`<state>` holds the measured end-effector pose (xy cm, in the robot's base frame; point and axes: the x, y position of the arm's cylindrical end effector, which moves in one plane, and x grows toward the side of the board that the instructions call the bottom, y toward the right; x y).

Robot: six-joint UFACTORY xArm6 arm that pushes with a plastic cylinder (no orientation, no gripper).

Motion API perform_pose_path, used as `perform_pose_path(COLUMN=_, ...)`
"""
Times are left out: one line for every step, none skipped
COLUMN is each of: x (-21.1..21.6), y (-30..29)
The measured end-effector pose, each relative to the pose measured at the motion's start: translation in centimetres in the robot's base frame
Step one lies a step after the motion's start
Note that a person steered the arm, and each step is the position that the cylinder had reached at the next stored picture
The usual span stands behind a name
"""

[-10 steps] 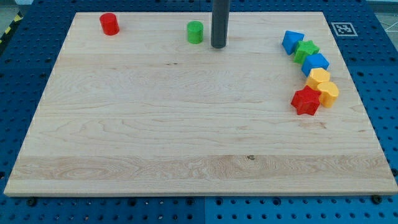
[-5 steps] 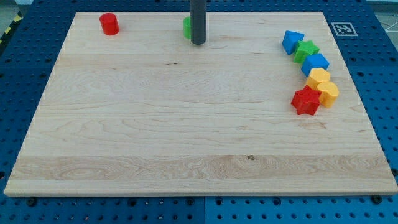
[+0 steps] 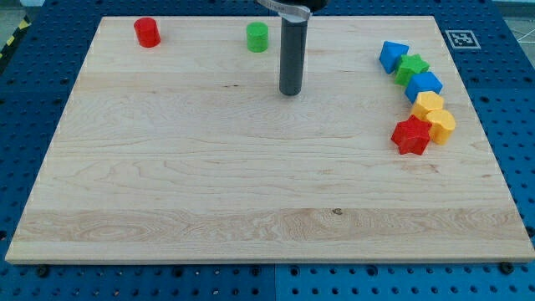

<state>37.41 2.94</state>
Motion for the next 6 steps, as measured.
perform_pose_path(x=2.6, y=-0.7)
perform_pose_path(x=9.8, y=-2.1)
perform_pose_path(x=17.8, y=0.9)
perform_pose_path(x=22.9, y=11.1)
perform_pose_path(x=22.6, y=22.2)
perform_pose_path(x=20.4, y=31.6)
